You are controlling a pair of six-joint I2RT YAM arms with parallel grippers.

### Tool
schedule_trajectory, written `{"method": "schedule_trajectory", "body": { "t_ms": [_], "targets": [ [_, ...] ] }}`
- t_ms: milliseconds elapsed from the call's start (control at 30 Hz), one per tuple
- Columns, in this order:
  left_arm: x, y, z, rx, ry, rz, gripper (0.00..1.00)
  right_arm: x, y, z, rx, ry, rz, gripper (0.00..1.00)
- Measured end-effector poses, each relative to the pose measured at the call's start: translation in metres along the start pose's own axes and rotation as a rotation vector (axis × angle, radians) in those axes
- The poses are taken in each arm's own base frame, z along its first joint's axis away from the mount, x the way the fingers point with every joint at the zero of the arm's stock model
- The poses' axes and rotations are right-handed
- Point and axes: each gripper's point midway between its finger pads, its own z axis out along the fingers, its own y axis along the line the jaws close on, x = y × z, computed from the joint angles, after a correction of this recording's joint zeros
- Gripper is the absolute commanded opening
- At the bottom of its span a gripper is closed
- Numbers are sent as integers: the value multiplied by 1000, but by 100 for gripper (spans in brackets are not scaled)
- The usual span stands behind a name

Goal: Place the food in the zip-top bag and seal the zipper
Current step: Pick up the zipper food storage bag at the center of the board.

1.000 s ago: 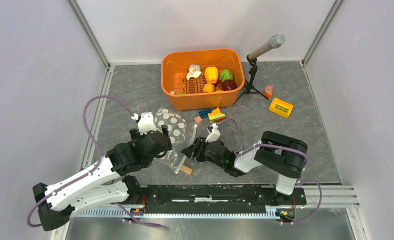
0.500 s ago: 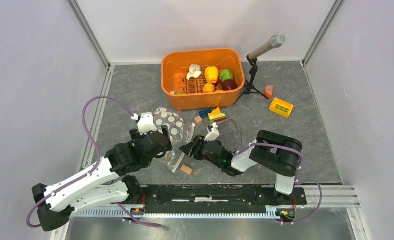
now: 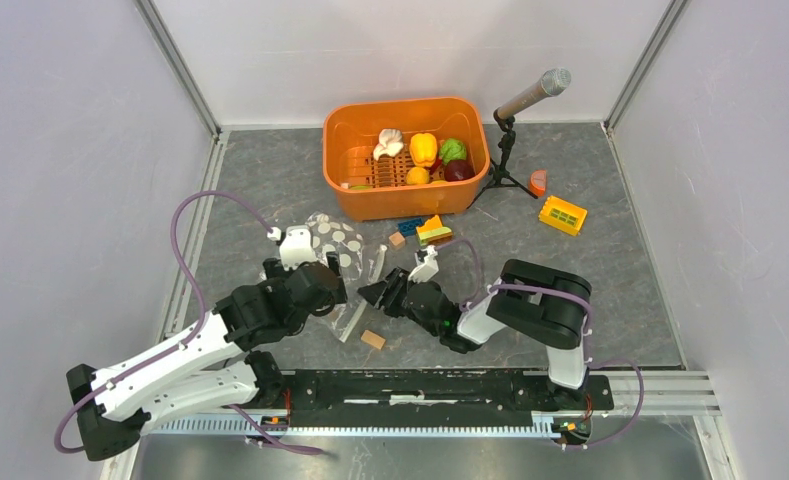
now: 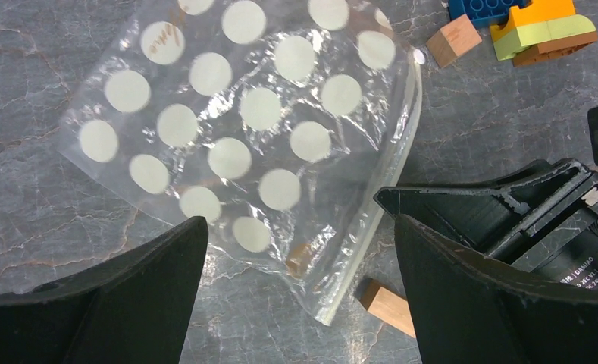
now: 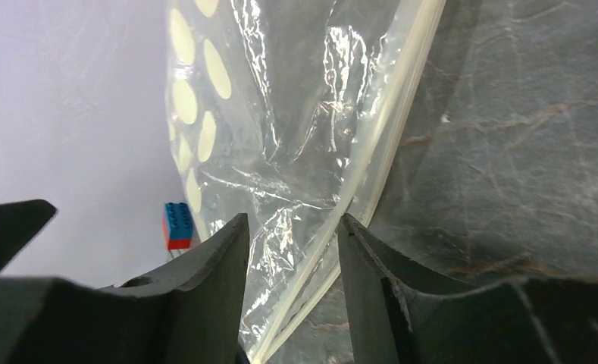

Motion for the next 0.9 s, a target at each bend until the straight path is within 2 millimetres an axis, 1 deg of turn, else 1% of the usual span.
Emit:
{"method": "schedule_trajectory", "body": {
  "t_ms": [133, 333, 433, 533, 700, 833, 867, 900],
  "targets": [
    [1, -1, 0, 5, 8, 2, 99, -3, 10, 5, -38, -19, 16, 49],
    [1, -3, 0, 7, 13, 3, 99, -1, 10, 12, -39, -25, 23, 51],
    [0, -4, -1, 11, 13, 1, 99, -1, 11, 16, -45, -30, 35, 50],
    [2, -6, -1, 19, 24, 2, 99, 2, 8, 21, -41, -28, 42, 49],
    [3, -6, -1, 23, 27, 1, 99, 6, 0, 29, -26, -28, 39, 42],
    [2, -6, -3, 31, 25, -5, 99, 2, 4, 34, -52, -46, 43, 32],
    [2, -6, -3, 32, 24, -7, 99, 1, 5, 35, -59, -51, 43, 32],
    [1, -6, -3, 33, 23, -9, 99, -1, 6, 35, -66, -56, 39, 30]
  ]
}}
